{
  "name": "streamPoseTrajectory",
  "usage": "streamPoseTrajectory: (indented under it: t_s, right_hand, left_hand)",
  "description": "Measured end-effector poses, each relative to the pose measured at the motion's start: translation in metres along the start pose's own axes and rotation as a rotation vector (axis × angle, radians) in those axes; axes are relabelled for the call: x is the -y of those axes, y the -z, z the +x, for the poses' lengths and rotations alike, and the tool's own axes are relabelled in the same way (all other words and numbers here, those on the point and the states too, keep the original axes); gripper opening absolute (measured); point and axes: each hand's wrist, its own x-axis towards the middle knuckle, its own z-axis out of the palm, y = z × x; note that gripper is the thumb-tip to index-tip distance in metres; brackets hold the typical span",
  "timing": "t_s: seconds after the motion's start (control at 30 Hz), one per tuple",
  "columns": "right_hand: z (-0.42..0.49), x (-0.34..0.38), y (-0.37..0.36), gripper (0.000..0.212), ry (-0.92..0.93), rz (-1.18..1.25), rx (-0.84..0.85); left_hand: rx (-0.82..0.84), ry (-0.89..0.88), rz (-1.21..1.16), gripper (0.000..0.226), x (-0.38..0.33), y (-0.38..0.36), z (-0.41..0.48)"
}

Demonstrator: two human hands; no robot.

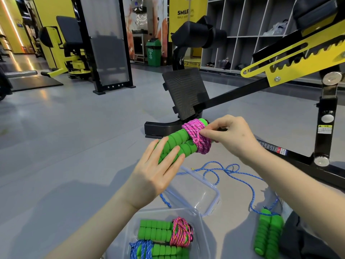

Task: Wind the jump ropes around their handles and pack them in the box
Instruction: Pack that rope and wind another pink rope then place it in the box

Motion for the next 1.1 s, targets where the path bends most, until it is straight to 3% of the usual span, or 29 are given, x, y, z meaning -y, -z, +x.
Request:
streamPoseTrajectory:
  t_s: [0.1, 0.3, 0.43, 0.53, 0.67, 0.73, 0.83, 1.0, 1.1]
  right_hand:
    - [0.007, 0.008, 0.011, 0.016, -0.169, 0.067, 0.209]
    - [0.009, 0.009, 0.012, 0.018, -0.161, 0.013, 0.377]
    - [0.009, 0.000, 0.001, 0.017, -0.038, -0.071, 0.303]
    - [0.007, -0.006, -0.005, 0.017, 0.088, -0.274, 0.217]
    - [0.003, -0.018, -0.012, 0.016, 0.550, -0.591, -0.056]
    - [0.003, -0.023, -0.014, 0.016, 0.654, -0.691, -0.124]
    - [0.001, -0.024, -0.019, 0.014, 0.657, -0.669, -0.154]
    - [-0.003, -0.025, -0.024, 0.013, 0.443, -0.420, -0.078]
    - [-0.008, -0.026, -0.025, 0.021, 0.456, -0.424, -0.105]
  left_hand:
    - [0.000, -0.015, 0.000, 0.029, 0.000, 0.000, 0.001]
    - [0.005, -0.030, 0.007, 0.032, -0.002, 0.001, -0.002]
    - [0.010, -0.022, -0.010, 0.028, -0.002, -0.001, -0.003]
    - [0.021, -0.015, -0.025, 0.027, -0.002, -0.004, -0.006]
    - [0.017, -0.008, -0.021, 0.030, -0.003, -0.005, -0.006]
    - [0.017, -0.002, -0.019, 0.032, -0.003, -0.006, -0.006]
    - [0.012, -0.001, -0.007, 0.032, -0.001, -0.006, -0.006]
    - [0.009, -0.004, 0.007, 0.029, 0.003, -0.008, -0.009]
    - [-0.011, 0.013, 0.011, 0.025, 0.004, -0.009, -0.010]
